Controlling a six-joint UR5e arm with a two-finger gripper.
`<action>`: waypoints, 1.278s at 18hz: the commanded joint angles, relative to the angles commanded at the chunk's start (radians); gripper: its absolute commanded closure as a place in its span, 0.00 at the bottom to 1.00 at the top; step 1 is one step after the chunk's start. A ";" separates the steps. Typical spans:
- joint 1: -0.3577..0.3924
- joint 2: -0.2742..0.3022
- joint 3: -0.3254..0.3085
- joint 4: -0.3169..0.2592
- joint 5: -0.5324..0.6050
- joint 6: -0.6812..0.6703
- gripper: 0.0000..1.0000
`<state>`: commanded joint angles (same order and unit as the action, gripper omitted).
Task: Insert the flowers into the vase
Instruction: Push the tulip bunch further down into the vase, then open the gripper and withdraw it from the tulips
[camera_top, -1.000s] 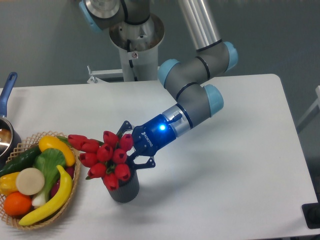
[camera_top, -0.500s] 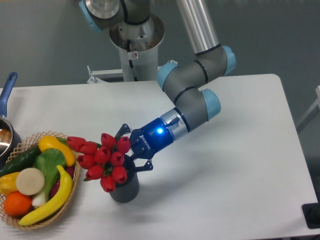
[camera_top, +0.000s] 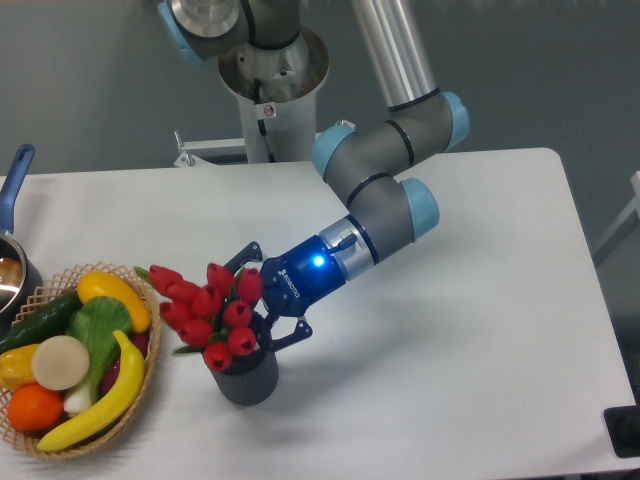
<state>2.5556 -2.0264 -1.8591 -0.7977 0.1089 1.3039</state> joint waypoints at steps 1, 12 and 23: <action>0.000 0.003 -0.003 0.000 0.005 0.000 0.19; 0.034 0.090 -0.057 0.002 0.124 0.002 0.00; 0.083 0.215 -0.098 -0.002 0.337 0.000 0.00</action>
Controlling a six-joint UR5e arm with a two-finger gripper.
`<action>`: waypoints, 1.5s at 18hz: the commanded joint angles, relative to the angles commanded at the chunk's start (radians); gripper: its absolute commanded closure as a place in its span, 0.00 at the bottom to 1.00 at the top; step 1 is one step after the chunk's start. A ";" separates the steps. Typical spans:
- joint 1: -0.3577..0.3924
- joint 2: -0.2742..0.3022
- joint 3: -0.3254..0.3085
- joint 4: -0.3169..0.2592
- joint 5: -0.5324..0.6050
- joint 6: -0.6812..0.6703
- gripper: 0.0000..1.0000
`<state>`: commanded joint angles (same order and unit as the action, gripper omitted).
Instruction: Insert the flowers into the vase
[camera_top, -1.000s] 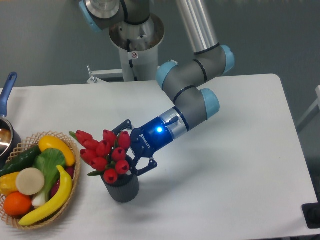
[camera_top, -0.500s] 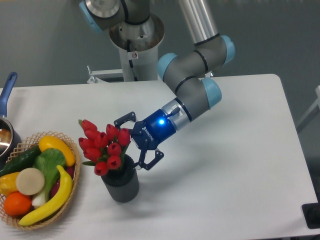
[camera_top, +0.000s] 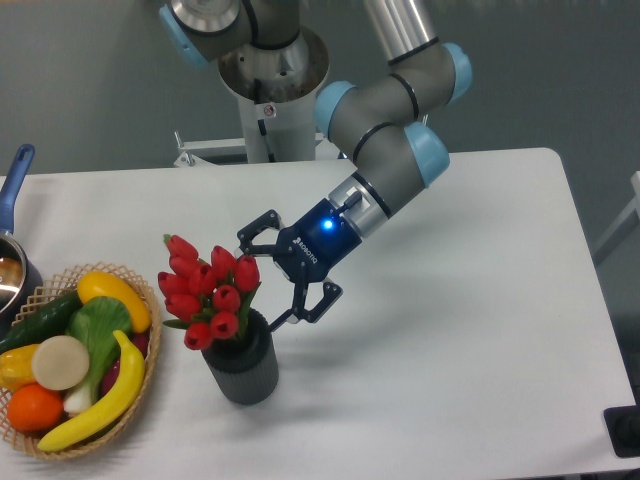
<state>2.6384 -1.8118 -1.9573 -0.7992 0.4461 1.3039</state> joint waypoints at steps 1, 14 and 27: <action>0.009 0.020 -0.003 -0.002 0.032 -0.002 0.00; 0.248 0.307 0.029 -0.020 0.511 -0.035 0.00; 0.344 0.473 0.054 -0.328 0.942 0.443 0.00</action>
